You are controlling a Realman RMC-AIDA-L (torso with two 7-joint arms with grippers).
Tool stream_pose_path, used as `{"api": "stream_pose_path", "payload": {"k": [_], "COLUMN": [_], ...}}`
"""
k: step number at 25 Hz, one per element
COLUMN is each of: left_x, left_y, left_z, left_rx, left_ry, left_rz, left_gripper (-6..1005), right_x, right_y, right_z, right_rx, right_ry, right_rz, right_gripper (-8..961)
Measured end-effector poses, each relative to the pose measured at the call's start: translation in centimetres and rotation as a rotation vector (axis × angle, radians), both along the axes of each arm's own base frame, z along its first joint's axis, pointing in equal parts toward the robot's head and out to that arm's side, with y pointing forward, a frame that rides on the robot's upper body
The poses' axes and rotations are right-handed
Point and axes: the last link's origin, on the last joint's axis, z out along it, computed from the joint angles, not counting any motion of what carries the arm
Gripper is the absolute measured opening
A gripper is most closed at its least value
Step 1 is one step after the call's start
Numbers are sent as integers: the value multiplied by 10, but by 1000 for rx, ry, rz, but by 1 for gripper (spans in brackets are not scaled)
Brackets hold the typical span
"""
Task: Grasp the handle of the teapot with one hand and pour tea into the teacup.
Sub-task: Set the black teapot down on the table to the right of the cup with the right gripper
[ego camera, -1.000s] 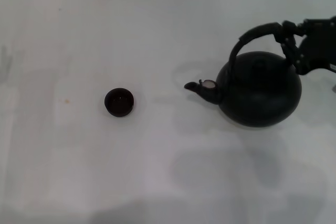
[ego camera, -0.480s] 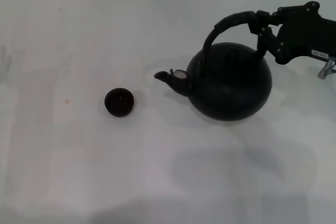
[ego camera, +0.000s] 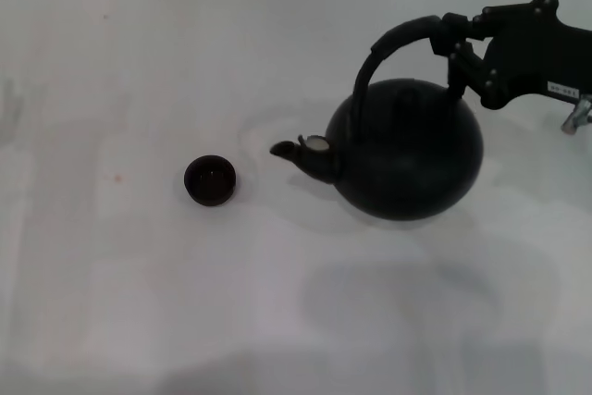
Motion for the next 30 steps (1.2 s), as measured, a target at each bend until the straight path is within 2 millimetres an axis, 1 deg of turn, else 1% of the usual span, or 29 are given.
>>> {"api": "stream_pose_path", "payload": {"k": [5, 9, 15, 20, 25, 30], "left_x": [1, 1, 0, 0, -1, -1], "left_y": [2, 2, 2, 1, 0, -1], "left_z": [0, 1, 0, 0, 0, 0], "left_rx": [2, 3, 1, 0, -1, -1], "left_ry": [1, 0, -1, -1, -1, 0], "left_rz": [-4, -3, 4, 5, 6, 6], "left_gripper": [892, 892, 892, 891, 892, 893], "right_x": [-3, -10, -24, -36, -46, -50], "right_y": [0, -1, -2, -2, -4, -2], "right_z": [-2, -6, -16, -27, -39, -46], "right_rx": [-12, -20, -37, -17, 4, 34], "right_ry": [10, 20, 10, -9, -35, -70], "right_rz": [8, 32, 91, 136, 179, 205], "right_gripper": [170, 169, 168, 168, 163, 164]}}
